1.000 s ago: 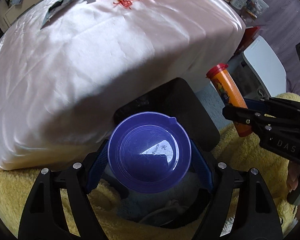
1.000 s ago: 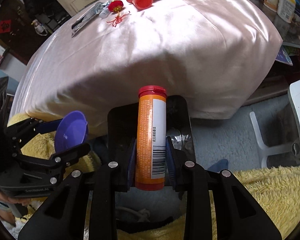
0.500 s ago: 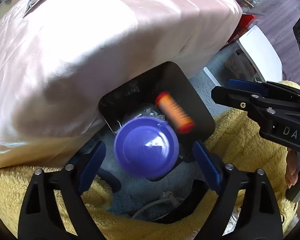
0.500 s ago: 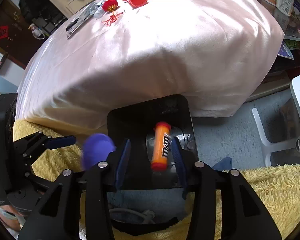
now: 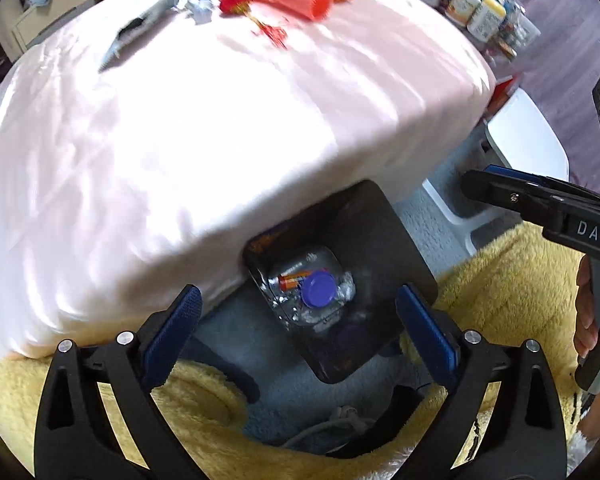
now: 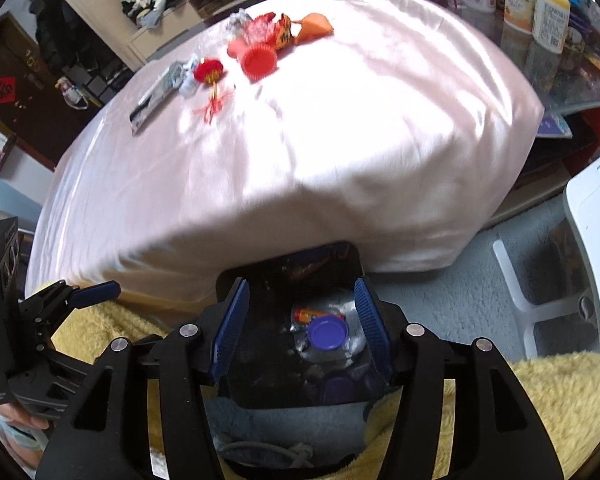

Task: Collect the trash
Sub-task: 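Grasp the green-printed snack packet with the left tool while the right tool grasps the pink cone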

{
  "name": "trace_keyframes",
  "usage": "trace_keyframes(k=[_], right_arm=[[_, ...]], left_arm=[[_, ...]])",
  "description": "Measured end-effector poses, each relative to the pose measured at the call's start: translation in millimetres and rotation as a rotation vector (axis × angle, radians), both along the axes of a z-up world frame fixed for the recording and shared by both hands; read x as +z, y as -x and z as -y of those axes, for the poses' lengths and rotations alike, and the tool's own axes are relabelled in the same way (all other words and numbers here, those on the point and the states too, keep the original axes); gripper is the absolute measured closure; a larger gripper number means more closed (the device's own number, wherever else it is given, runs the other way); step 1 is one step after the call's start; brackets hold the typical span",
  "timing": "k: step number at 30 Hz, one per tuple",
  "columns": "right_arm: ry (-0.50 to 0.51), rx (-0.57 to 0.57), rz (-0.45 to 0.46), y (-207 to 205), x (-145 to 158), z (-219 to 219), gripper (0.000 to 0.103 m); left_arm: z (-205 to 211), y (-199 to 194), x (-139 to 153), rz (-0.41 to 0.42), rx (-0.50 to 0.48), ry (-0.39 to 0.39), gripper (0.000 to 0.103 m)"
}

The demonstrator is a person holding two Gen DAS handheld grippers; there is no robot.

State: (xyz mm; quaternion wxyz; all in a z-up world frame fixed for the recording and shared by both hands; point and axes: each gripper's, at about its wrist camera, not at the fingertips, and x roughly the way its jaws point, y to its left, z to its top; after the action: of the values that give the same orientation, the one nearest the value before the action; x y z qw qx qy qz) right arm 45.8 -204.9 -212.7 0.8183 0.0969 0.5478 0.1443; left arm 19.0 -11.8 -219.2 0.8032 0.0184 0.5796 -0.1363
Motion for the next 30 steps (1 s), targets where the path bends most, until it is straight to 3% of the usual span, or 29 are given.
trace_keyframes(k=[12, 20, 30], right_arm=[[-0.019, 0.048, 0.144, -78, 36, -20, 0.047], [-0.016, 0.085, 0.178, -138, 34, -44, 0.047], [-0.012, 0.103, 0.16, -180, 16, -59, 0.046]], left_arm=[[-67, -64, 39, 0.122, 0.175, -0.026, 0.011], [-86, -123, 41, 0.152, 0.208, -0.046, 0.036], [-90, -185, 31, 0.153, 0.216, -0.06, 0.039]])
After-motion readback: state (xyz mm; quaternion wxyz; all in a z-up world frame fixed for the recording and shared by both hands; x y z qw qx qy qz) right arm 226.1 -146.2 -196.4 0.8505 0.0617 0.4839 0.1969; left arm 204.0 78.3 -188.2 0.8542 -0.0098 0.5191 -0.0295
